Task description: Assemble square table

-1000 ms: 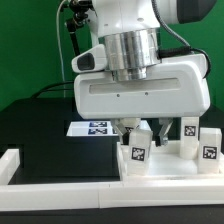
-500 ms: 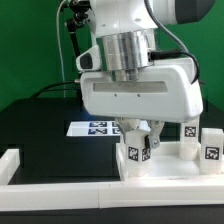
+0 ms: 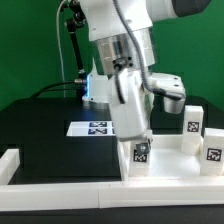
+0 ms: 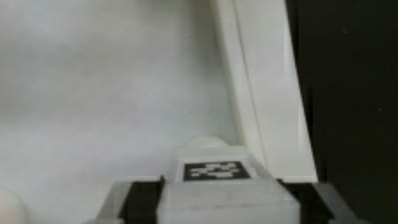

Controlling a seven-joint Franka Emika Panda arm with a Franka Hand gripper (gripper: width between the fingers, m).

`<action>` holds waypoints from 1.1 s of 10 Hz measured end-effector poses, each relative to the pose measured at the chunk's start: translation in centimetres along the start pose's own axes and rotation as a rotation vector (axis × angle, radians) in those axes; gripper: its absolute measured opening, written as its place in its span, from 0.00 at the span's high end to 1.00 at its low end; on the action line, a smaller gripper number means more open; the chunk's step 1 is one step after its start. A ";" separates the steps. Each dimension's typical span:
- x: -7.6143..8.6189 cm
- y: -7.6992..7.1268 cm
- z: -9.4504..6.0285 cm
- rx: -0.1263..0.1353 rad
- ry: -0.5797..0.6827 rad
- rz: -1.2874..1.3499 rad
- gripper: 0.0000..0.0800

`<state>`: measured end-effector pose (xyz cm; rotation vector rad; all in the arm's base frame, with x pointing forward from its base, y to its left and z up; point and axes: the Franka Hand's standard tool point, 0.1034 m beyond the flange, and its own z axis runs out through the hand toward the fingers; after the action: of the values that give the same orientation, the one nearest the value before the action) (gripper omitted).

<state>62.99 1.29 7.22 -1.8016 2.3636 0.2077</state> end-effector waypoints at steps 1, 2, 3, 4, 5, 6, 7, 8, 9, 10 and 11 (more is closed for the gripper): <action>0.1 0.0 0.0 0.004 0.005 0.063 0.63; 0.1 0.0 0.0 0.006 0.015 0.109 0.63; 0.3 0.1 0.0 0.000 0.029 0.116 0.63; 0.5 0.1 0.0 -0.004 0.036 0.120 0.63; 0.5 0.1 0.0 -0.004 0.036 0.115 0.63; 0.4 0.2 0.1 -0.005 0.035 0.115 0.63; 0.4 0.2 0.1 -0.004 0.034 0.116 0.35; 0.1 0.3 -0.6 0.002 0.026 0.092 0.35; -0.1 0.7 -2.1 0.013 0.015 0.070 0.22; -0.2 1.2 -3.6 0.023 0.004 0.059 0.20; -0.4 1.1 -5.1 0.037 -0.006 0.047 0.20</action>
Offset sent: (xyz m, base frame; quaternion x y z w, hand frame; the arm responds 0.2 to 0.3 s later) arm -0.0108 -0.0015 -0.0039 -0.0650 0.0538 0.0734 0.9937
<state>61.78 0.87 12.26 -1.7276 2.3916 0.1739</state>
